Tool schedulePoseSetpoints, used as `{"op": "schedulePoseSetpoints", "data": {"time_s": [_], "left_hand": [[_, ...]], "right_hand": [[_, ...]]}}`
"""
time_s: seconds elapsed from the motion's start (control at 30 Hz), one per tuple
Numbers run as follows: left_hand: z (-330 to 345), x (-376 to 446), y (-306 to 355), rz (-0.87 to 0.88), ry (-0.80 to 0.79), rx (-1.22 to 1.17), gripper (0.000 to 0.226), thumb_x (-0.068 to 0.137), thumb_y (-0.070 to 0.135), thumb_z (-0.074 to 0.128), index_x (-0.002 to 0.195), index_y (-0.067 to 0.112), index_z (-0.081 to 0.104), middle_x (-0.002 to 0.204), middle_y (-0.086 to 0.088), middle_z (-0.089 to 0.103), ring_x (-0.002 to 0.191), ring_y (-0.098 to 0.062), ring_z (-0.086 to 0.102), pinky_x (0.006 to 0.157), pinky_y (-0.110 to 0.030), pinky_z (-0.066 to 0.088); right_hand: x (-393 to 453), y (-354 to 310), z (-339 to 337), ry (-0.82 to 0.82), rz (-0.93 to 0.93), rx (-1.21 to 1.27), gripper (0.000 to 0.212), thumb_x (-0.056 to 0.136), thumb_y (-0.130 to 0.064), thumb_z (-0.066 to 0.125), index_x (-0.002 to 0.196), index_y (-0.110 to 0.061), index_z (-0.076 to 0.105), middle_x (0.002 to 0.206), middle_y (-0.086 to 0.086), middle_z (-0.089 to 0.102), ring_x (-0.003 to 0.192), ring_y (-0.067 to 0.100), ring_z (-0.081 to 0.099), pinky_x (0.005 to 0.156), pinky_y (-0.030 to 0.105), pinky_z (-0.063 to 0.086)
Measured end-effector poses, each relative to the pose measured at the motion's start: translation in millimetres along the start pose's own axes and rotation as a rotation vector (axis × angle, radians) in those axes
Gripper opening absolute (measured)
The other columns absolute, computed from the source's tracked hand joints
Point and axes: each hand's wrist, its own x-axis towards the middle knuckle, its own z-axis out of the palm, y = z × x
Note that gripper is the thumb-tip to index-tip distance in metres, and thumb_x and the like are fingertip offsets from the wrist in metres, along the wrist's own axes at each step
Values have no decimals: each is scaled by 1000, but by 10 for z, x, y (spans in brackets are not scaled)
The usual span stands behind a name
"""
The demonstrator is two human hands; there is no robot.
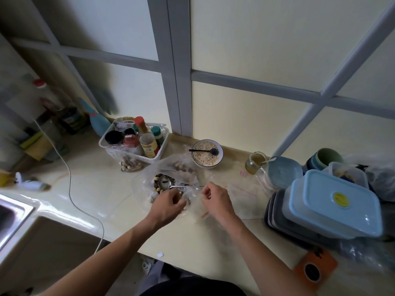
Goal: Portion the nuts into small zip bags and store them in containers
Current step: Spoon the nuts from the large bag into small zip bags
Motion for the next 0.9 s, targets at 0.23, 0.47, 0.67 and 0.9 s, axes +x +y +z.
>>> {"op": "schedulePoseSetpoints", "data": {"time_s": [0.23,0.47,0.67,0.9], "left_hand": [[-27,-96,-108,274,-200,100,142,51,89,69,157,22,2,158,5,16,145,-12,13,120,-37,12],[1,-79,-117,228,-70,55,115,70,77,61,157,22,9,156,0,35,140,-23,36,113,-44,30],[-61,-65,-111,308,-80,17,111,71,61,69,156,20,12,151,8,36,138,-14,36,113,-45,30],[-58,-87,-152,460,-83,47,100,76,48,73,153,24,15,136,4,53,127,-15,50,108,-38,34]], "right_hand": [[30,-257,-59,-388,23,372,7,85,-9,64,91,-9,64,71,5,67,57,17,67,65,40,57],[-22,-420,-49,-29,-105,-195,18,89,-22,71,101,-17,58,99,2,62,91,23,62,73,35,50],[-106,-746,-154,-245,-356,-23,18,93,-7,47,93,-15,64,91,3,70,79,18,65,74,29,51],[-11,-717,-141,-634,-279,-364,26,91,-3,49,102,-11,71,116,15,66,102,32,62,74,30,42]]}}
